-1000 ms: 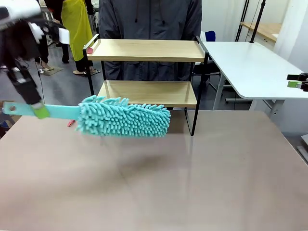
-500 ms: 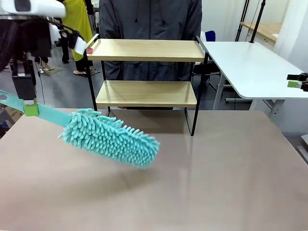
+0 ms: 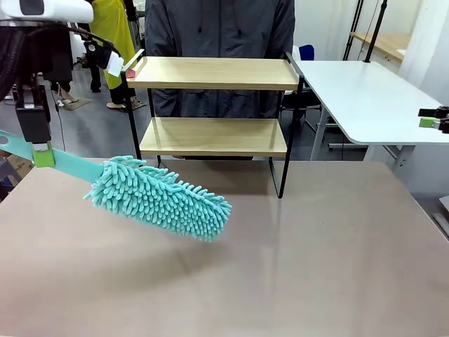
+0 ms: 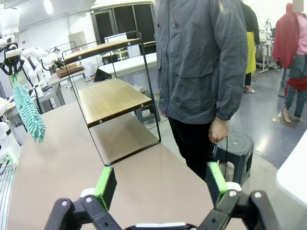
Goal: Clean the shelf.
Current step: Hand the Duster back to the human.
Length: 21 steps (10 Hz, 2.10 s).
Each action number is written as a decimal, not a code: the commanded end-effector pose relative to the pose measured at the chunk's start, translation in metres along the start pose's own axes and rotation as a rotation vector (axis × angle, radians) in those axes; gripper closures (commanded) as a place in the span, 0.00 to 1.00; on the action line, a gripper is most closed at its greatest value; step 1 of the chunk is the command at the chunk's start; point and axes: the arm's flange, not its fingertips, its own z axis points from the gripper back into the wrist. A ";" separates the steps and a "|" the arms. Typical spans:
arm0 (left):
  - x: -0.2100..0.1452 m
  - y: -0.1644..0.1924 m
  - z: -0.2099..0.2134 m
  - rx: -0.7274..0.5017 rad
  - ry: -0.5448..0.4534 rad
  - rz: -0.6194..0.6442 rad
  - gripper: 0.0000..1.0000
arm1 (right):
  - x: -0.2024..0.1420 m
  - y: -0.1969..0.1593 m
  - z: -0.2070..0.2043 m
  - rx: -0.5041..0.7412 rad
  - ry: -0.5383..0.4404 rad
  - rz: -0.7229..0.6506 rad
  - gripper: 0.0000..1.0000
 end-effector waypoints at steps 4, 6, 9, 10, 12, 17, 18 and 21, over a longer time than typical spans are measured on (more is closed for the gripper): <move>-0.003 -0.001 0.000 -0.017 -0.023 -0.007 0.87 | 0.002 0.001 -0.001 -0.001 0.004 0.000 0.00; -0.003 -0.001 0.000 -0.017 -0.023 -0.007 0.87 | 0.002 0.001 -0.001 -0.001 0.004 0.000 0.00; -0.003 -0.001 0.000 -0.017 -0.023 -0.007 0.87 | 0.002 0.001 -0.001 -0.001 0.004 0.000 0.00; -0.003 -0.001 0.000 -0.017 -0.023 -0.007 0.87 | 0.002 0.001 -0.001 -0.001 0.004 0.000 0.00; 0.000 0.000 0.000 -0.002 -0.003 -0.001 0.87 | 0.000 0.000 0.000 0.000 0.000 0.000 0.00; -0.020 -0.015 -0.001 -0.003 -0.336 -0.048 0.87 | 0.113 0.116 -0.022 0.350 -0.020 -0.116 0.00; -0.016 -0.015 -0.010 0.016 -0.382 -0.065 0.87 | 0.116 0.153 -0.033 0.428 0.014 -0.182 0.00; -0.005 -0.009 -0.032 0.004 -0.541 -0.145 0.87 | 0.097 0.243 -0.075 0.506 -0.007 -0.193 0.00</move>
